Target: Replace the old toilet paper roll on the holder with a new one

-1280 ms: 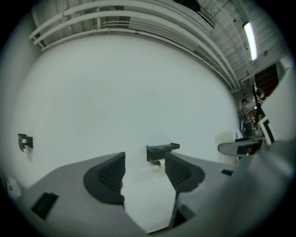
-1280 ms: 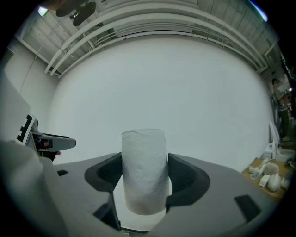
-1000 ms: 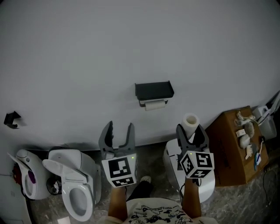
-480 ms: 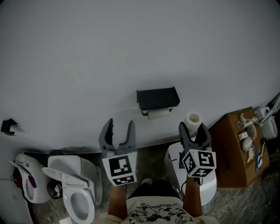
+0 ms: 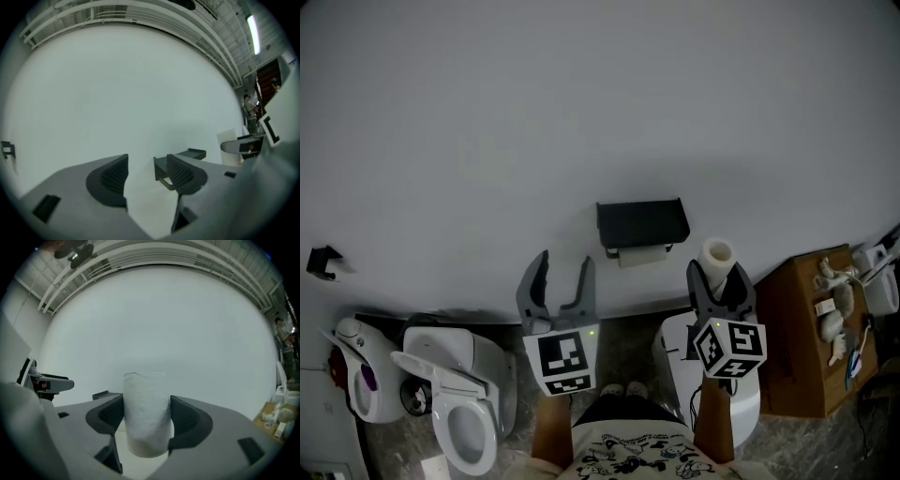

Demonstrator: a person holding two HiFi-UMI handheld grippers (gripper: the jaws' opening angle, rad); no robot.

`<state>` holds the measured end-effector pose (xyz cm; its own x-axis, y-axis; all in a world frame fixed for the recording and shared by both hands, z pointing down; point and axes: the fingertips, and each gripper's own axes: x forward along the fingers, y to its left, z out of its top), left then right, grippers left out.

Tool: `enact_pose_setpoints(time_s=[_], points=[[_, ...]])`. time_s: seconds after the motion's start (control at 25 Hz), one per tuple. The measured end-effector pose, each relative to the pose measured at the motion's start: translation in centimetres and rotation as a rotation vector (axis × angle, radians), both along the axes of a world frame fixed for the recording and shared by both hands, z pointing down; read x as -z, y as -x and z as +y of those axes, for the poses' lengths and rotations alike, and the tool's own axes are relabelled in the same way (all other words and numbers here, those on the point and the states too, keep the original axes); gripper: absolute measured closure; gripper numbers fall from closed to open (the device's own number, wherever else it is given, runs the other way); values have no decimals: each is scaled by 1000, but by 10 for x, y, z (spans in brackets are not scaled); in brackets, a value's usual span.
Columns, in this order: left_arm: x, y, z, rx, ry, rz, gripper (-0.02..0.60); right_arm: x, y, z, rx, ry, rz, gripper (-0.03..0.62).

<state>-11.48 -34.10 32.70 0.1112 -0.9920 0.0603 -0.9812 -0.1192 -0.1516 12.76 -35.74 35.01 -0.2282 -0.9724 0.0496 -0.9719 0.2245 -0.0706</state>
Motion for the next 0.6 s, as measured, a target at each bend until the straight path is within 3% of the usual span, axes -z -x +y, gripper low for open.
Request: enact_pose_setpoints(time_s=[0.32, 0.44, 0.6], points=[[-2, -16, -6, -18, 25, -82, 330, -8, -9, -13, 24, 26, 16, 283], [-16, -25, -8, -20, 46, -193, 330, -10, -14, -17, 23, 33, 17, 283], [-31, -35, -13, -6, 78, -395, 330, -14, -20, -20, 22, 42, 14, 283]])
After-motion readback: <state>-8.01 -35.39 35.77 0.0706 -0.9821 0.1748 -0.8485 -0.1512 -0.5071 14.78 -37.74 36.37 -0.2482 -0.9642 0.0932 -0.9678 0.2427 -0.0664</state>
